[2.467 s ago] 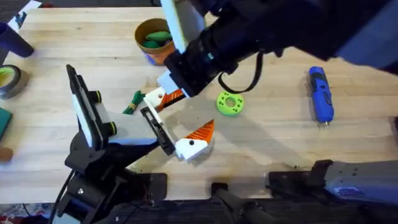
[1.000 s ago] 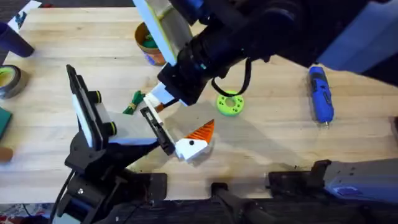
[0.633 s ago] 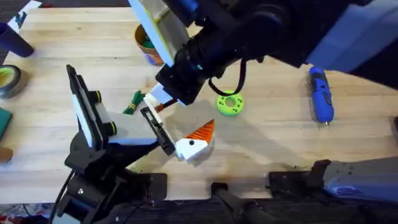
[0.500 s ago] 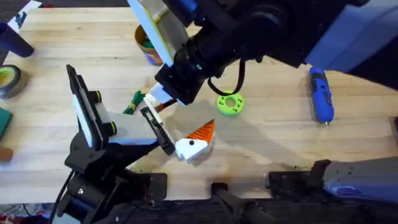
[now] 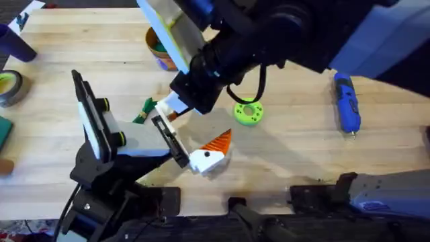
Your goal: Pick up the gripper from the table and insert it into the empty holder that is missing its gripper. Then pick up a screw, insert it into the mounting hole, and use the screwdriver to tighten it. Finally, clean up the table by picking up the vegetable and placing it into the bucket.
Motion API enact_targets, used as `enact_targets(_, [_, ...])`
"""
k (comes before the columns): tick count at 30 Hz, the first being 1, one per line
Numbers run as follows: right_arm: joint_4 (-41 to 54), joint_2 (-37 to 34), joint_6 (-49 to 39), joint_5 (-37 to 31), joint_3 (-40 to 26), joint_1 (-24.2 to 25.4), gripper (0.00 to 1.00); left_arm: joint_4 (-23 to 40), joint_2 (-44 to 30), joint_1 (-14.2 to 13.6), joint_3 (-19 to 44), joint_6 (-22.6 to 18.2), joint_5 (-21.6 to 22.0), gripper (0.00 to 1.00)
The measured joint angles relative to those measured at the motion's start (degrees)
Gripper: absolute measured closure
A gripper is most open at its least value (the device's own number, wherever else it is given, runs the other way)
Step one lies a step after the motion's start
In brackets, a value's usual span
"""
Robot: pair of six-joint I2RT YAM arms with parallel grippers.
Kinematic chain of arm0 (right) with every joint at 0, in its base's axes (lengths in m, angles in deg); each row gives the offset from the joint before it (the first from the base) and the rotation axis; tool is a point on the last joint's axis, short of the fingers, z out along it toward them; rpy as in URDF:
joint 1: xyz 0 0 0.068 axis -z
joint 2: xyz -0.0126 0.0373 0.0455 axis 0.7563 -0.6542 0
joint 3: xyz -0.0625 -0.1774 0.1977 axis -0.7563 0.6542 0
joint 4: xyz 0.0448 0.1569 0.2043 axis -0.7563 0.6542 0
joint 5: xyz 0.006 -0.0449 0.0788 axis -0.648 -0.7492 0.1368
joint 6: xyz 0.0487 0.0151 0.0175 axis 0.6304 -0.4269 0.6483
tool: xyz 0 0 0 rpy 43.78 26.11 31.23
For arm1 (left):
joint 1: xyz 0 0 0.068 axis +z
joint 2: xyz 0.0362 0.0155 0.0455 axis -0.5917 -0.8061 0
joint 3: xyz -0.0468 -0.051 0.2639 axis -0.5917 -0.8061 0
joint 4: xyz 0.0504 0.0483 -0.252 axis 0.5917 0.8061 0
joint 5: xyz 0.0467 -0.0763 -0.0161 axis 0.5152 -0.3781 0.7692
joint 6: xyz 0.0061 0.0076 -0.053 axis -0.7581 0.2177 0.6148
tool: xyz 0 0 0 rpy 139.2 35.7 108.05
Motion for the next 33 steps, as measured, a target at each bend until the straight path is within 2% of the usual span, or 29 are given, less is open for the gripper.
enact_targets(27, [-0.2,-2.3,0.0,0.0,-0.2,0.0,0.987,0.0,-0.2,0.0,0.0,1.0,0.4,0.010])
enact_targets(29, [-0.1,-2.3,-0.1,0.0,-0.2,0.0,0.913,0.0,-0.2,0.0,0.0,1.0,0.4,0.010])
enact_targets(30, [-0.2,-2.3,-0.1,0.0,-0.2,0.0,0.841,0.0,-0.2,0.0,0.0,1.1,0.4,0.010])
enact_targets(33, [-0.3,-2.3,0.1,-0.1,-0.2,0.0,0.390,0.0,-0.2,0.0,0.0,1.0,0.4,0.010])
